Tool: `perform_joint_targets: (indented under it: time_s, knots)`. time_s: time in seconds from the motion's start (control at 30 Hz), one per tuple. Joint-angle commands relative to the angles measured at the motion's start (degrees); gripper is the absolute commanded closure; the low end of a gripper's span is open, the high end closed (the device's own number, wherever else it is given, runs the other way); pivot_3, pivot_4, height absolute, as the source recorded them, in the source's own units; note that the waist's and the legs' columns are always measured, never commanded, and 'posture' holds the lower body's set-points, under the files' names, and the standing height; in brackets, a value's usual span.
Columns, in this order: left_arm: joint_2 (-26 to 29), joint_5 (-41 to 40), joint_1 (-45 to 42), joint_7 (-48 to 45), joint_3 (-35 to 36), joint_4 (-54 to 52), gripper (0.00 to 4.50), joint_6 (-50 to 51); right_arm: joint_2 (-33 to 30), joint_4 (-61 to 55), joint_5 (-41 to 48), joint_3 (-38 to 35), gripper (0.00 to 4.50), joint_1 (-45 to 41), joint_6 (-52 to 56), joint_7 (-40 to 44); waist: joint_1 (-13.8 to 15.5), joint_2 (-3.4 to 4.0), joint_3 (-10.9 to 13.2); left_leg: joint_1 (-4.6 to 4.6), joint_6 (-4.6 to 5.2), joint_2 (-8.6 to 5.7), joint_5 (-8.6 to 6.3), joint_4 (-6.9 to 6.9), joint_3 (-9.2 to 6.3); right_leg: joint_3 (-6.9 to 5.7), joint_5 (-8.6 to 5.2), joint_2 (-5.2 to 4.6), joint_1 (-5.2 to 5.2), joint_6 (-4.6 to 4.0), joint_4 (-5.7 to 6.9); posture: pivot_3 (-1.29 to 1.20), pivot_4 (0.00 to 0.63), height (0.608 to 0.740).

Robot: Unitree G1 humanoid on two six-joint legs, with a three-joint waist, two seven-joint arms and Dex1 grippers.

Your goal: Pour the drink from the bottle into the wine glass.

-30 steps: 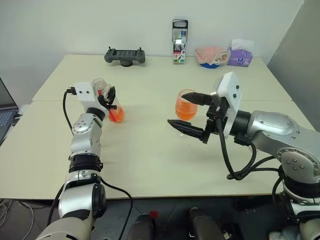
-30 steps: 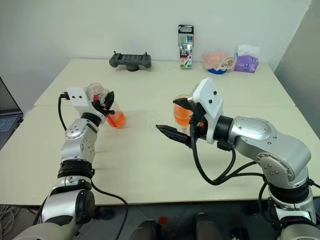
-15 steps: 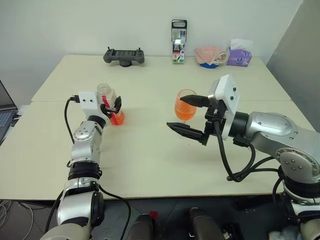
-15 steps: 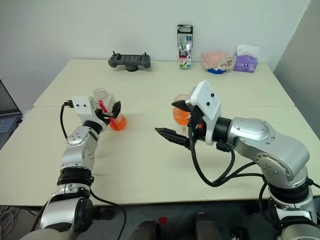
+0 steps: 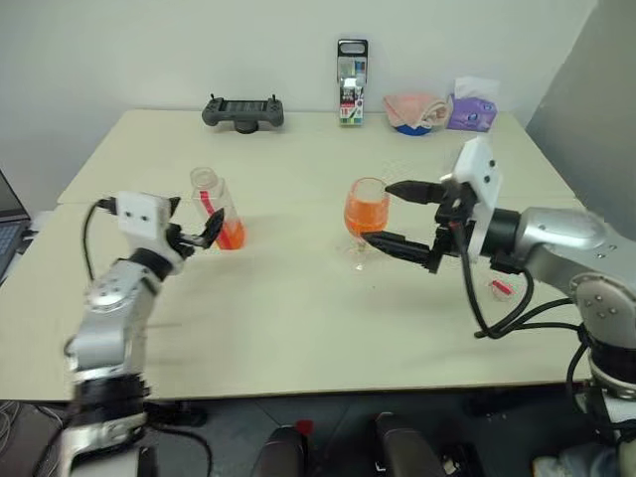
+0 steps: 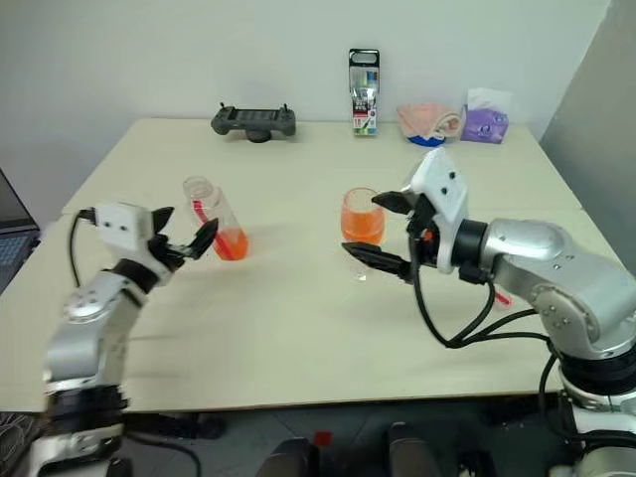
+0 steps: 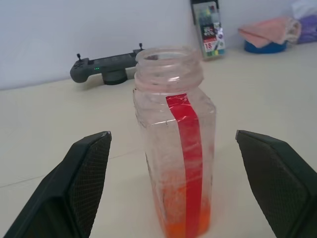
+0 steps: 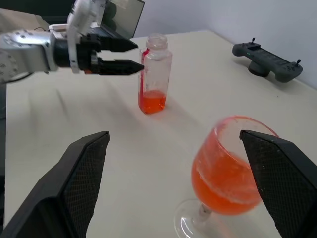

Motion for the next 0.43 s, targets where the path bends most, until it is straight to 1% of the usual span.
perform_joint_targets:
  time_s: [0.03,0.1,0.17,0.27,0.3,0.43]
  knots:
    - [7.14,-7.44,0.70,-6.36,7.11,-6.35,0.21,5.52,-2.85,3.49,-0.74,-4.88,0.00,-0.30,-2.84,3.60,0.02,0.01,0.01,0.00,0.00,0.02,0.00,0.00,0.00,-0.01,-0.02,0.01,0.00,-0.01,-0.04,0.00,0.150,0.740]
    - [10.92,-13.44,-0.24,-11.22,8.70,-8.08,0.21,9.71,-4.47,6.09,-0.32,-7.57,0.00,0.68,-2.90,4.81,0.10,0.01,0.01,0.00,0.00,0.02,0.00,0.01,0.00,-0.02,-0.05,0.03,0.01,0.00,-0.05,0.00,0.150,0.740]
    - [13.80,-18.41,-2.15,-14.79,8.11,-9.73,0.21,14.19,-5.95,8.62,-0.03,-10.43,0.00,2.59,-2.42,5.60,0.54,0.01,0.01,0.00,0.00,0.00,0.00,0.01,-0.02,-0.05,-0.06,0.03,0.11,0.02,-0.19,0.00,0.150,0.740]
    - [15.49,-25.23,-5.65,-16.69,6.80,-10.76,0.21,20.93,-7.65,9.91,0.83,-13.01,0.00,5.69,-2.23,7.58,0.64,0.01,0.01,-0.05,0.00,-0.04,0.00,0.01,0.02,-0.01,-0.04,-0.06,0.20,0.06,-0.45,0.00,0.150,0.740]
    - [15.96,-27.13,-6.75,-17.83,6.08,-10.92,0.21,22.80,-8.20,9.78,2.36,-14.29,0.00,7.08,-1.60,9.02,0.49,0.01,0.01,-0.06,0.01,-0.04,-0.01,0.01,0.09,0.06,-0.03,-0.09,0.19,0.08,-0.48,0.00,0.150,0.740]
    - [17.01,-29.33,-9.50,-20.69,3.53,-10.26,0.21,25.70,-9.48,8.30,5.49,-16.21,0.00,10.72,-0.55,12.52,0.14,0.03,0.02,-0.11,0.04,-0.04,-0.03,-0.03,0.12,0.07,-0.01,-0.04,0.12,0.10,-0.48,0.00,0.150,0.740]
